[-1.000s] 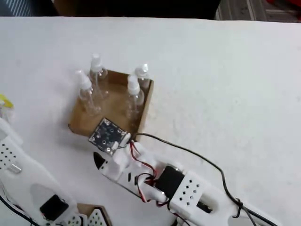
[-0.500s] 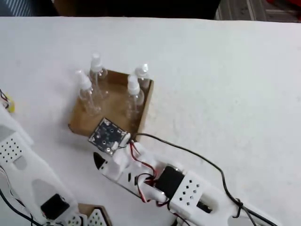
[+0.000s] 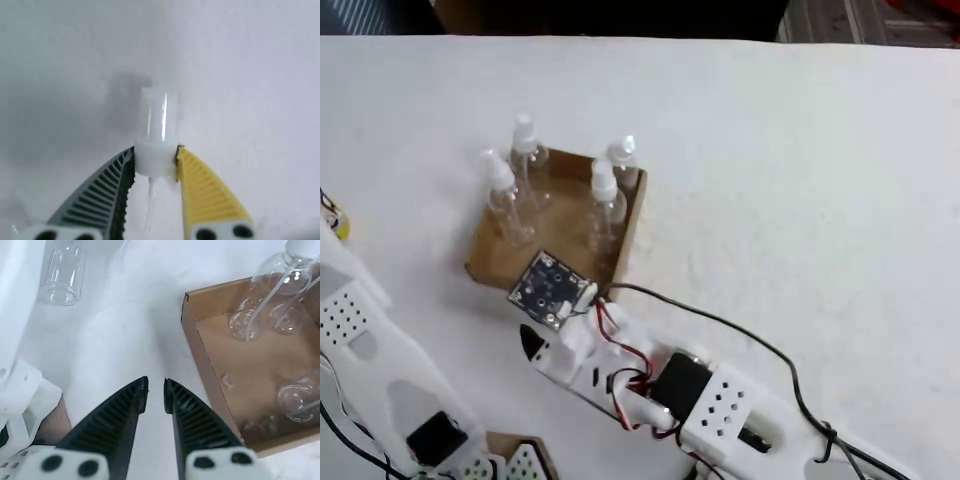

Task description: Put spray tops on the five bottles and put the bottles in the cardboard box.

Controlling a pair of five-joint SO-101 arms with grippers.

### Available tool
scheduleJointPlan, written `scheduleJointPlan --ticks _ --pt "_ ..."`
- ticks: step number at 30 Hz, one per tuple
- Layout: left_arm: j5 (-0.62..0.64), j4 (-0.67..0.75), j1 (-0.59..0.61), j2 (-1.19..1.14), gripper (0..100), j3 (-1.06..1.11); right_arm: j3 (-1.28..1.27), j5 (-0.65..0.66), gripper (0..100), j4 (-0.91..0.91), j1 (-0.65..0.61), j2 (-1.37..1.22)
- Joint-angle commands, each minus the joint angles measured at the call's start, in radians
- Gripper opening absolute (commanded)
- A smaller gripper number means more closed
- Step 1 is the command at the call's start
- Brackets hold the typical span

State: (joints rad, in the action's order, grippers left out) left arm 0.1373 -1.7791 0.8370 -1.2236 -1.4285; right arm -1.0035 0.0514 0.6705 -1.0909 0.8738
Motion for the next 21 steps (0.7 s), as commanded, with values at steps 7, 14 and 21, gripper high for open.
scheduleJointPlan --ticks 7,14,21 --pt "0.006 0.028 -0.041 0.708 2 0.868 0.012 -0.009 3.2 0.008 0.022 0.024" --pt "0.005 0.178 -0.119 1.221 2 1.47 0.012 -0.009 3.2 0.016 0.028 0.024" --pt "0.003 0.206 -0.314 1.69 2 1.883 0.014 0.098 3.2 0.179 0.076 0.127"
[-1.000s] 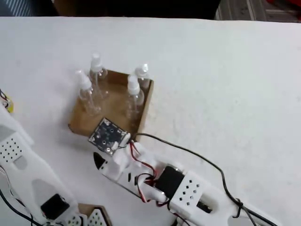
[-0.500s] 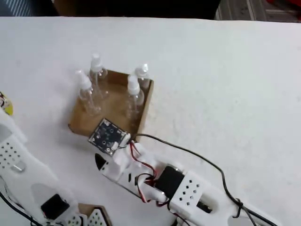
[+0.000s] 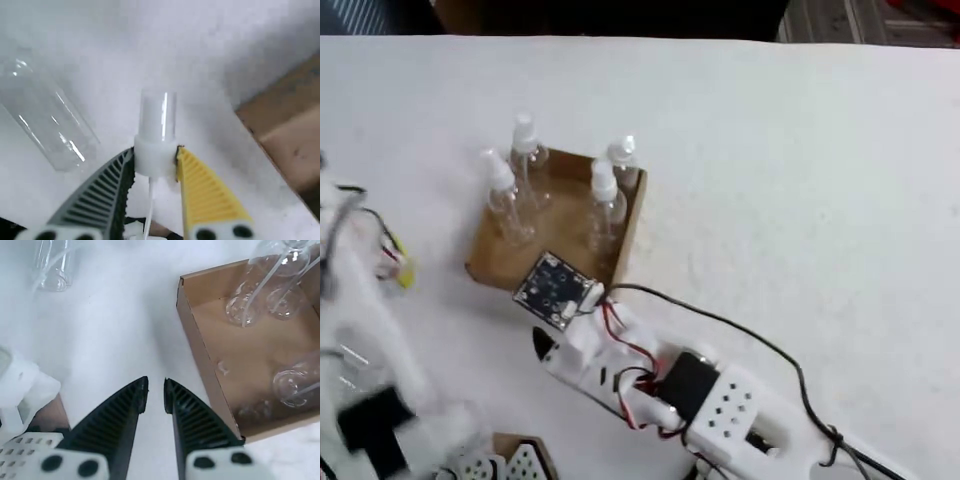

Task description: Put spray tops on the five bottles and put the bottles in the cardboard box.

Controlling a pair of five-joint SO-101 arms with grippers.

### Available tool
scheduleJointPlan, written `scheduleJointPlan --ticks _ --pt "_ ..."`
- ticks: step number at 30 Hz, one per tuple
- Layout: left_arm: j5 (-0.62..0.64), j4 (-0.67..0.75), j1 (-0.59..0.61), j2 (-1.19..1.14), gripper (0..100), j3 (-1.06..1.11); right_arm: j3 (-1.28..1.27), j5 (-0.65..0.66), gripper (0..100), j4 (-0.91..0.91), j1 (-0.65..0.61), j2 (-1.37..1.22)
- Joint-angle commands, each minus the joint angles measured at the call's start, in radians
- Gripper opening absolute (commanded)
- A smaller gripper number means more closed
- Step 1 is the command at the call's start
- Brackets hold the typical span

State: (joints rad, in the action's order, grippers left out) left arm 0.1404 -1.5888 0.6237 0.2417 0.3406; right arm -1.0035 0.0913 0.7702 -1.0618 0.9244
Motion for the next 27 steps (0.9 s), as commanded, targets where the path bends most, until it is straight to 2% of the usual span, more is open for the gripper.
scheduleJointPlan --ticks 1,7,11,13,15,18,21,27 --pt "0.0 0.014 -0.14 0.28 2 0.15 0.012 0.072 3.2 0.114 0.077 0.111" --pt "0.006 0.014 -0.504 0.552 2 0.31 0.006 0.084 2.9 0.351 0.404 0.371" --pt "0.008 0.015 -0.802 0.65 2 0.331 0.002 0.084 2.8 0.49 0.737 0.499" --pt "0.018 0.026 -0.966 0.659 2 0.33 -0.028 0.086 2.9 0.473 0.943 0.506" --pt "0.08 0.068 -1.11 0.659 2 0.325 -0.055 0.087 2.9 0.466 1.082 0.484" --pt "0.166 0.184 -1.279 0.657 2 0.33 -0.11 0.166 2.7 0.463 1.193 0.41" --pt "0.175 0.293 -1.399 0.642 2 0.344 -0.114 0.276 2.7 0.43 1.293 0.303" --pt "0.18 0.491 -1.546 0.404 2 0.341 -0.112 0.361 3.0 0.24 1.484 0.097"
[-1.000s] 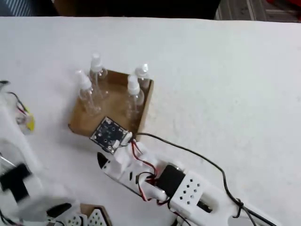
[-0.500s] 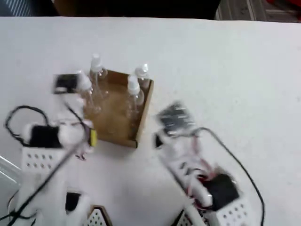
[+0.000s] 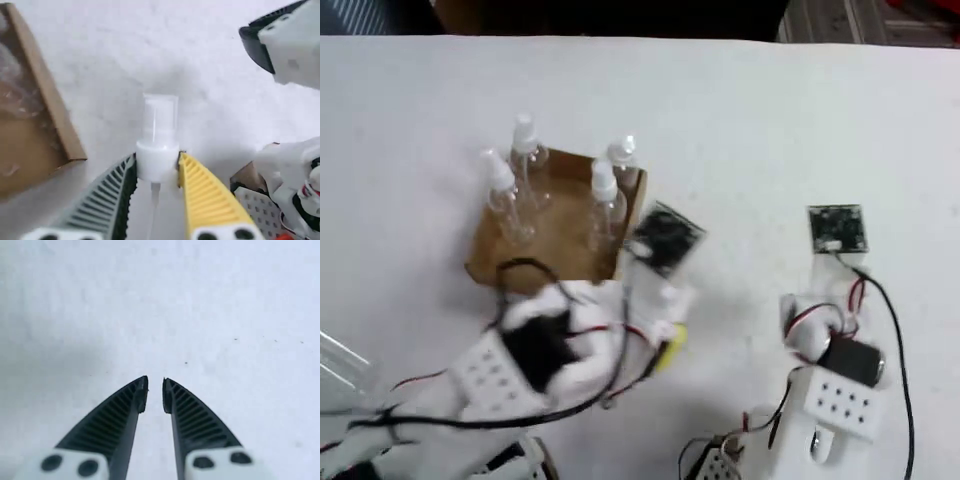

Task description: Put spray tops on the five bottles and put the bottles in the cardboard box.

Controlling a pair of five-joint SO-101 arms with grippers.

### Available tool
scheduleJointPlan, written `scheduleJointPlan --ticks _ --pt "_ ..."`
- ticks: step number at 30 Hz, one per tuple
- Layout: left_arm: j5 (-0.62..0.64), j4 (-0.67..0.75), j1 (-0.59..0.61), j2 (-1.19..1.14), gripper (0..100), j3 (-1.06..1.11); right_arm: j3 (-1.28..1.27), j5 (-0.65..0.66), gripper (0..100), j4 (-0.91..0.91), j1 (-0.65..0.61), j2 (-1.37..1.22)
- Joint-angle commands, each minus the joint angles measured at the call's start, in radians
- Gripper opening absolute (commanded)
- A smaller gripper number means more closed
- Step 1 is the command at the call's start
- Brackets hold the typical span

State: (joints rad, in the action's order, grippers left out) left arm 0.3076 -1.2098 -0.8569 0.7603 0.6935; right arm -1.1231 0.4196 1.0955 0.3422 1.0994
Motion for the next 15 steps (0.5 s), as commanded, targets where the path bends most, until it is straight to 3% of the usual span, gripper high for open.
scheduleJointPlan --ticks 1,7,15 --pt "0.012 0.152 -0.074 -0.159 2 -0.012 0.008 0.032 3.1 -0.108 0.101 -0.107" --pt "0.055 0.358 -0.065 -0.323 5 -0.012 0.018 0.034 3.1 -0.173 0.142 -0.245" --pt "0.141 0.404 -0.031 -0.46 31 -0.012 0.061 0.032 2.9 -0.173 0.14 -0.344"
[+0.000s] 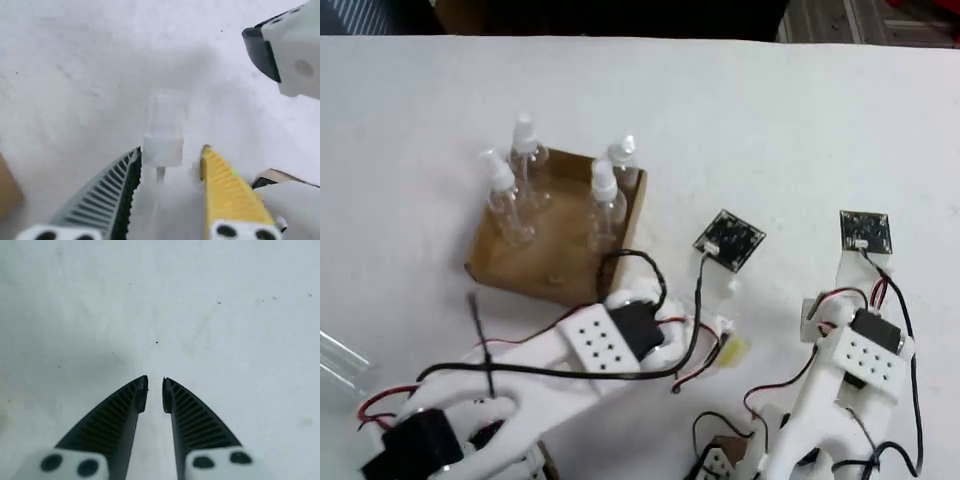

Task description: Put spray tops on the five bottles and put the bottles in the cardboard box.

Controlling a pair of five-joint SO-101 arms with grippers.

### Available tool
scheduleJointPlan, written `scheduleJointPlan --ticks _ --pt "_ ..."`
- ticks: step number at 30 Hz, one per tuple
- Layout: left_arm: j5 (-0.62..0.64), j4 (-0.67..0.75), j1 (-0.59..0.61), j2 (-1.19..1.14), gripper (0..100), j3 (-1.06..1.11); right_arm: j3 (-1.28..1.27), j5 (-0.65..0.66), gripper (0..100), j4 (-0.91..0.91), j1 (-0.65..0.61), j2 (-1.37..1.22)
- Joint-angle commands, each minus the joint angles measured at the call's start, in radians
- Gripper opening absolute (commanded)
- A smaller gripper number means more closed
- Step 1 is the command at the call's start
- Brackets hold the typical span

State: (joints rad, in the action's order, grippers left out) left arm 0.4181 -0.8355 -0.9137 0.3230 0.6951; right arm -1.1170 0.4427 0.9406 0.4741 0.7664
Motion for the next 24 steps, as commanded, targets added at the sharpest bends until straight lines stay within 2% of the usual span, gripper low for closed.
scheduleJointPlan --ticks 1,8,11,15,18,22,24 --pt "0.031 0.029 0.038 -0.038 31 -0.014 0.055 0.009 2.9 -0.018 0.008 -0.015" --pt "0.023 -0.009 0.11 -0.042 32 -0.017 0.072 0.002 2.9 -0.008 0.002 -0.016" --pt "-0.008 -0.146 0.11 0.056 31 -0.054 0.123 -0.017 3.1 0.065 -0.002 -0.015" --pt "-0.087 -0.338 0.133 0.216 31 -0.091 0.207 -0.041 3.1 0.194 -0.088 -0.015" --pt "-0.118 -0.427 0.22 0.321 31 -0.094 0.242 0.006 3.1 0.26 -0.166 -0.015" --pt "-0.175 -0.529 0.4 0.444 31 -0.095 0.25 0.034 3.1 0.334 -0.298 -0.015" --pt "-0.199 -0.591 0.504 0.512 31 -0.095 0.244 0.089 2.9 0.34 -0.358 -0.022"
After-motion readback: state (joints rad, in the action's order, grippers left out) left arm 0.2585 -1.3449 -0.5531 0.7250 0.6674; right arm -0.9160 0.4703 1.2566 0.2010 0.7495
